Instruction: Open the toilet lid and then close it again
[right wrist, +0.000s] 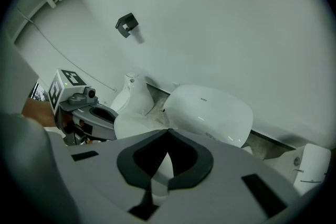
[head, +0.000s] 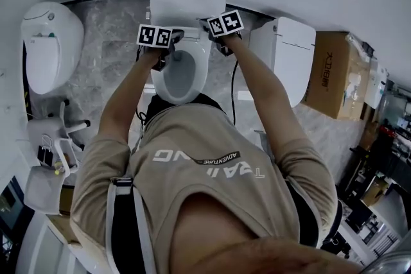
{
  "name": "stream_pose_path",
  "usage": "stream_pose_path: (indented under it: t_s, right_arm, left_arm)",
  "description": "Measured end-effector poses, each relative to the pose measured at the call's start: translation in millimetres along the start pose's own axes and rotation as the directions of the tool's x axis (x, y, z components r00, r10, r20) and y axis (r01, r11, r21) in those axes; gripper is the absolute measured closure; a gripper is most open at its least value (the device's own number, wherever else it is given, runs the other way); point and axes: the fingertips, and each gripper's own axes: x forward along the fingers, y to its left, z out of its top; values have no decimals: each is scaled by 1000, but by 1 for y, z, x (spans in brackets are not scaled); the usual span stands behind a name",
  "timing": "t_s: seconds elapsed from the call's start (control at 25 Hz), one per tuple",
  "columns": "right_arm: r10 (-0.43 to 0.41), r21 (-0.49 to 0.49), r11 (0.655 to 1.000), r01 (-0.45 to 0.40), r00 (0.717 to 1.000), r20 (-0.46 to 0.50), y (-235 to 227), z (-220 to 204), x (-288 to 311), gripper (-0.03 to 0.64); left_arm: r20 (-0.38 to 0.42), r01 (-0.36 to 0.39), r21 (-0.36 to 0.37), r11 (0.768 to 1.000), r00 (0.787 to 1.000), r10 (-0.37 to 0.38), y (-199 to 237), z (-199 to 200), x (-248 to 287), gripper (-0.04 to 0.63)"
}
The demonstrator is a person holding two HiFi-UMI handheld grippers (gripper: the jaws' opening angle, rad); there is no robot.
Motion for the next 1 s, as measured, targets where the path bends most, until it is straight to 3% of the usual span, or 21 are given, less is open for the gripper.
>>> stream_pose_path:
  t_s: [0.44, 0.6, 1.0]
  right_arm:
    - [28, -91, 995, -35, 997, -79, 50, -84, -6, 607]
    - [20, -125, 992, -35, 993, -120, 66, -115, -8, 607]
    - [25, -102, 994, -43, 984, -179, 92, -185, -7, 607]
  left_arm:
    - [-50, 1, -56, 998, 999, -4, -14, -88, -16, 591]
    - [-113, -26, -21, 999, 993, 23, -16, -122, -20, 591]
    - [-192, -61, 18, 998, 979, 63, -18, -197, -26, 592]
